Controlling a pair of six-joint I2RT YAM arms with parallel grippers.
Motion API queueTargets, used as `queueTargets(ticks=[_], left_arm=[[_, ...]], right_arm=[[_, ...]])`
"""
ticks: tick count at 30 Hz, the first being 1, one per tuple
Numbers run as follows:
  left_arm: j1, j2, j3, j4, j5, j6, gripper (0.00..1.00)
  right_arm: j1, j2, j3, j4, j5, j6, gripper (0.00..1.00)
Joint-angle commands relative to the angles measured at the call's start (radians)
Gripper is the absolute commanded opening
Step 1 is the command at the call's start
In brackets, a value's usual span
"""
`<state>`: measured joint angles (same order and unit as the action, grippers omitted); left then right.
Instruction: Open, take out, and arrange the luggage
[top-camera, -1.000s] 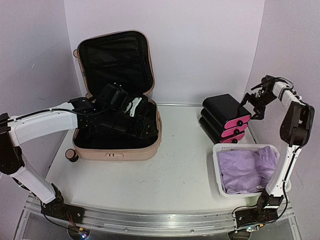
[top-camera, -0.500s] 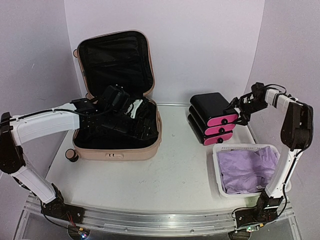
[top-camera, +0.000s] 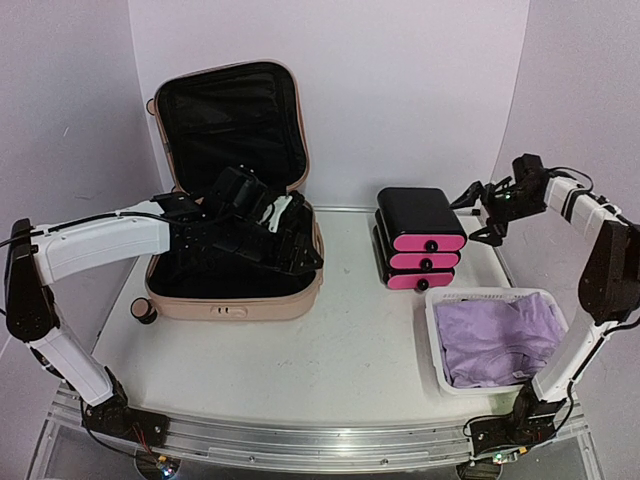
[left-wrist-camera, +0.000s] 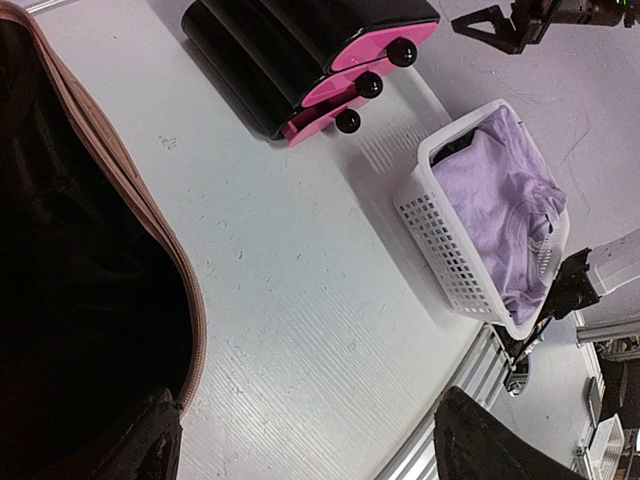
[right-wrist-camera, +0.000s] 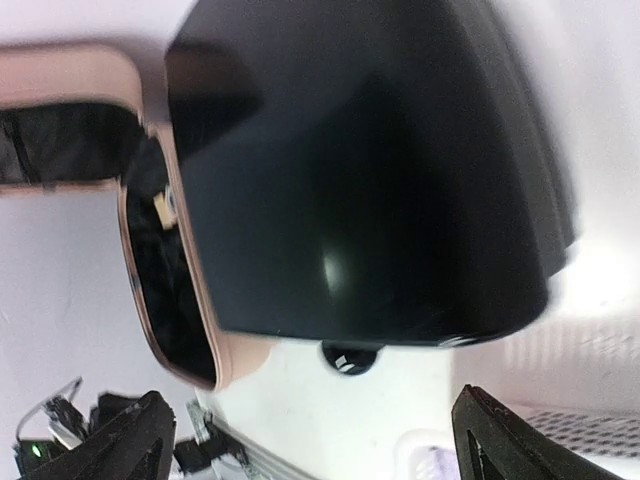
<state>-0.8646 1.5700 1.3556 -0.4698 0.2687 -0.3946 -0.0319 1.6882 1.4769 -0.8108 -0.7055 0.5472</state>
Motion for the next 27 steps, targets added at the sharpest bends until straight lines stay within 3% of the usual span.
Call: queueTargets(ticks=[1, 6, 10, 19, 22, 27], left_arm=[[0.004, -0.001, 0.044, 0.016, 0.027, -0.016, 0.88], [0.004, -0.033, 0.024, 0.016, 0.015, -0.016, 0.88], [0.004, -0.068, -0.009, 0.016, -0.006, -0.017, 0.88], [0.004, -0.050, -0.012, 0.016, -0.023, -0.016, 0.88], [0.004, -0.017, 0.016, 0.018, -0.024, -0.009, 0.87], [0.004, 0.068, 0.104, 0.025, 0.001, -0.006, 0.85]], right_arm=[[-0.093, 0.064, 0.107, 0.005, 0.024, -0.023, 0.98], [-0.098, 0.230, 0.262, 0.019, -0.014, 0.006, 0.98], [-0.060, 0.289, 0.270, 0.077, -0.061, 0.051, 0.98], [0.101, 0.157, 0.077, 0.208, -0.020, 0.185, 0.81], [0.153, 0.099, -0.030, 0.321, 0.002, 0.281, 0.81], [0.196, 0.022, -0.096, 0.346, 0.046, 0.283, 0.82]])
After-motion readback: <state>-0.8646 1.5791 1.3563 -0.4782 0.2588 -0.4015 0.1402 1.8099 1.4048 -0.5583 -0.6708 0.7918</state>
